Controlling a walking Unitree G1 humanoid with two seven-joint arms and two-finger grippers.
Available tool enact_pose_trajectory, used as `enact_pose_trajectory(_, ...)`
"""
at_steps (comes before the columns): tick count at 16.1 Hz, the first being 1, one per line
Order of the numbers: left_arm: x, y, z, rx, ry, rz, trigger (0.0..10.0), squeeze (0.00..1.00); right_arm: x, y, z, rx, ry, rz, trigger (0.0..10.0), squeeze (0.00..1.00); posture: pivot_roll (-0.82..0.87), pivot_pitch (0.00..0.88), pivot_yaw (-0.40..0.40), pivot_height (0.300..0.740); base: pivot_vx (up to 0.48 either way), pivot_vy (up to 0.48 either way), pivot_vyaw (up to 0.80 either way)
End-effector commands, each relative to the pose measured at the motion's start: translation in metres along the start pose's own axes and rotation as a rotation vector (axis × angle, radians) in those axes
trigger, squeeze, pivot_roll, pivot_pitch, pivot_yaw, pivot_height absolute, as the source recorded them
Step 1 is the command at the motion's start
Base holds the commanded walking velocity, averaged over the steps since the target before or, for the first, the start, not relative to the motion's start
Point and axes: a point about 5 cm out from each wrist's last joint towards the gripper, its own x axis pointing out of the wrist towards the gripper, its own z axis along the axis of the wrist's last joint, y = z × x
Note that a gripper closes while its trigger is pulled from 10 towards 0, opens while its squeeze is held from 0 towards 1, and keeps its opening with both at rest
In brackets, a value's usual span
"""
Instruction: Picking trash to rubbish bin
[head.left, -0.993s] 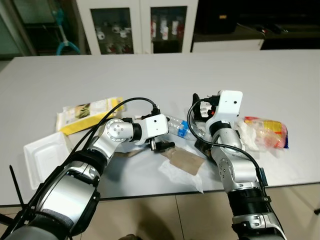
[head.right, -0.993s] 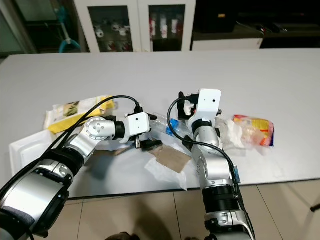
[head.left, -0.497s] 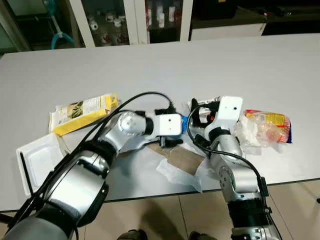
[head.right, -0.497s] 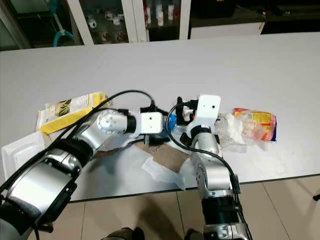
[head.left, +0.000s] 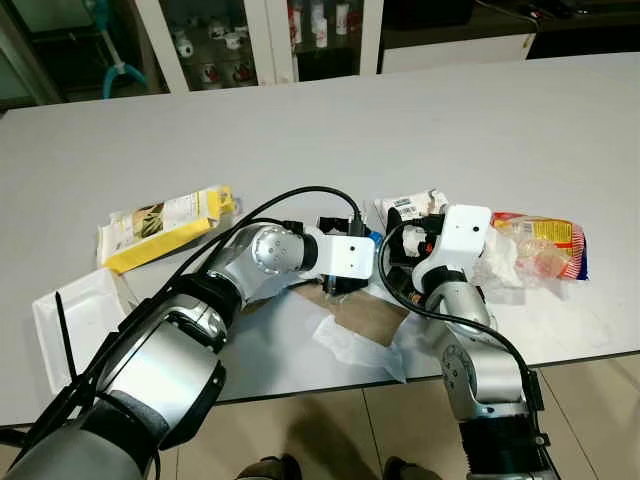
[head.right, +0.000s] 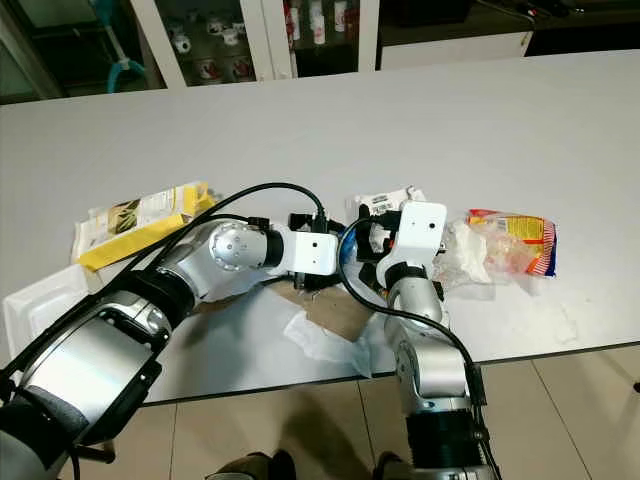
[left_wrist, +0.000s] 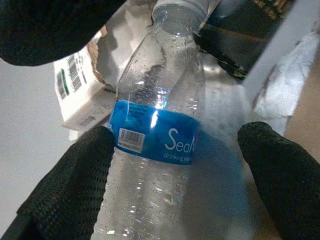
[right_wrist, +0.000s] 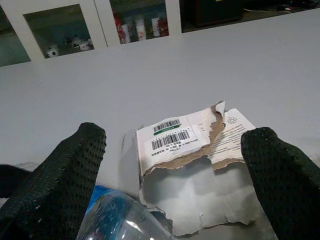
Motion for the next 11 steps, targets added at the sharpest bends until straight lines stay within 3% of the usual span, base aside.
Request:
enact_pose_trajectory(1, 0.002, -0.012, -0.009, 0.026, 0.067, -0.056, 10.0, 0.0, -0.003, 0.003, 0.0, 0.003, 0.005, 0.005, 10.0, 0.0, -0.07, 0.155, 0.096, 0.74, 0.0, 0.0, 0.0)
enact_pose_trajectory(3, 0.003, -0.004, -0.011, 0.081, 0.117, 0.06, 10.0, 0.0, -0.005, 0.004, 0.0, 0.006, 0.011, 0.005, 10.0, 0.0, -0.07, 0.166, 0.092, 0.74, 0.0, 0.0, 0.0)
enact_pose_trajectory(6, 0.003, 0.003, -0.009, 0.104, 0.142, 0.106, 10.0, 0.0, -0.006, 0.002, -0.002, 0.006, 0.021, 0.002, 10.0, 0.0, -0.06, 0.174, 0.086, 0.74, 0.0, 0.0, 0.0)
enact_pose_trajectory(8, 0.004, 0.001, -0.013, 0.117, 0.177, 0.1, 10.0, 0.0, -0.007, 0.002, -0.002, 0.005, 0.024, 0.002, 10.0, 0.0, -0.06, 0.177, 0.085, 0.74, 0.0, 0.0, 0.0)
enact_pose_trajectory(11, 0.006, -0.015, -0.02, 0.076, 0.212, -0.006, 10.0, 0.0, -0.007, 0.001, -0.001, 0.005, 0.025, 0.002, 10.0, 0.0, -0.07, 0.179, 0.085, 0.74, 0.0, 0.0, 0.0)
